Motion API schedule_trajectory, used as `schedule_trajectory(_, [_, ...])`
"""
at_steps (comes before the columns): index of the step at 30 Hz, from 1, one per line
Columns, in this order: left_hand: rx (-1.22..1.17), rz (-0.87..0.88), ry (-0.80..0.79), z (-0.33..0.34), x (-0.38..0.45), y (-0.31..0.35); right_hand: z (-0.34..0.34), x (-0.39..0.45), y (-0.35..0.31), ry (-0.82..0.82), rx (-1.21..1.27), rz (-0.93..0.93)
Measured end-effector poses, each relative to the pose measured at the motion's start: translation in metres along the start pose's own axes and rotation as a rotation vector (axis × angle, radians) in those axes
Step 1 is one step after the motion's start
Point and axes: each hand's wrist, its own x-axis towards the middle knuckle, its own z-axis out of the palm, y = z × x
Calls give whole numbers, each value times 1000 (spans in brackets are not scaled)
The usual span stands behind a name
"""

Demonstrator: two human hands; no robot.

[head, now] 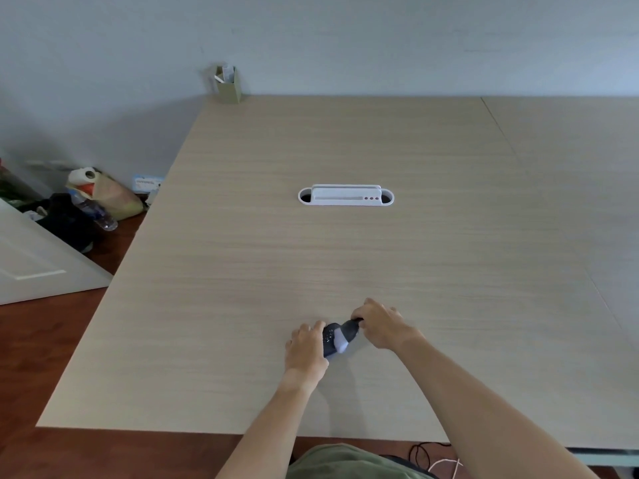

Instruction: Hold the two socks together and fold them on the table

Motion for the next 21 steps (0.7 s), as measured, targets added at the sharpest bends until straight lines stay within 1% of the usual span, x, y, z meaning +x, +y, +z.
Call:
schedule_trajectory(2, [-16,21,6,0,0,-1,4,-3,-1,6,-28,51])
schedule_trajectory(5, [-20,37,12,1,-1,-2,2,-3,0,60,-45,65])
schedule_trajectory(9, [-33,30,23,3,-1,-3,4,1,-15,83,35,-37])
schedule_trajectory(11, [-66,23,21,1,-1,-3,6,0,-18,84,-14,-55])
schedule_trajectory(13, [-97,19,18,-1,-2,-3,3,-4,-13,118,-109,-20])
schedule_trajectory(15, [-135,10,30,-2,-4,-5,-1,-5,-6,158,-129,30])
schedule_trajectory(18, [-187,1,35,-1,-6,-5,0,-5,-10,183,-9,12])
schedule_trajectory(21, [-210,11,34,-1,-5,-5,8,-5,-20,96,120,-58])
